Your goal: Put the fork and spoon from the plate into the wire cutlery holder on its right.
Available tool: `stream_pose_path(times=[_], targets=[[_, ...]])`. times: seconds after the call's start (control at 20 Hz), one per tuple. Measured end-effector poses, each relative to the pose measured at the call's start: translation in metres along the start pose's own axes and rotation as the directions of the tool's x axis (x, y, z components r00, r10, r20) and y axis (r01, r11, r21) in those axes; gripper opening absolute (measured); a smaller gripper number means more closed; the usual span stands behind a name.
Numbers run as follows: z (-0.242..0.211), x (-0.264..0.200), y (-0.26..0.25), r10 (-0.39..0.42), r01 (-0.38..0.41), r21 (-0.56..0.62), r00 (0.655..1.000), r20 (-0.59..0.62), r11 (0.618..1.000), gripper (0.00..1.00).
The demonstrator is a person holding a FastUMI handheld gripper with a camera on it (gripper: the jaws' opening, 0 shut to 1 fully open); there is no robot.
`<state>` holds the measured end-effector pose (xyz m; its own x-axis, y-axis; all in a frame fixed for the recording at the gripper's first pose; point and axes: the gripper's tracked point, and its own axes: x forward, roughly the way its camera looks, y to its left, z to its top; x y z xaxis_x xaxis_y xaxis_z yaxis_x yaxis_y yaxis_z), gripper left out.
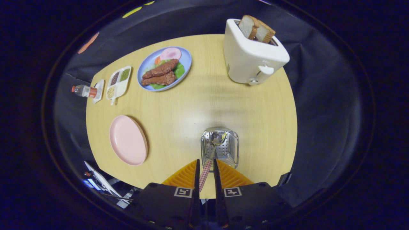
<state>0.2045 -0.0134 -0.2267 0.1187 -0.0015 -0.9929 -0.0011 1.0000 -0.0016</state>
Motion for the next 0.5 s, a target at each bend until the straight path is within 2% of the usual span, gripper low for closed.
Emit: stream_pose_path(times=[0.15,0.25,0.35,0.5], targets=[[0.008,-0.025,0.022,0.028,-0.034,0.033,0.986,0.161,0.999,0.23],[0.008,-0.042,0.038,0.042,-0.052,0.03,0.964,0.261,0.998,0.27],[0.008,-0.062,0.054,0.043,-0.051,0.01,0.929,0.369,0.999,0.29],[0.005,-0.095,0.073,0.034,-0.026,-0.023,0.851,0.524,0.999,0.3]])
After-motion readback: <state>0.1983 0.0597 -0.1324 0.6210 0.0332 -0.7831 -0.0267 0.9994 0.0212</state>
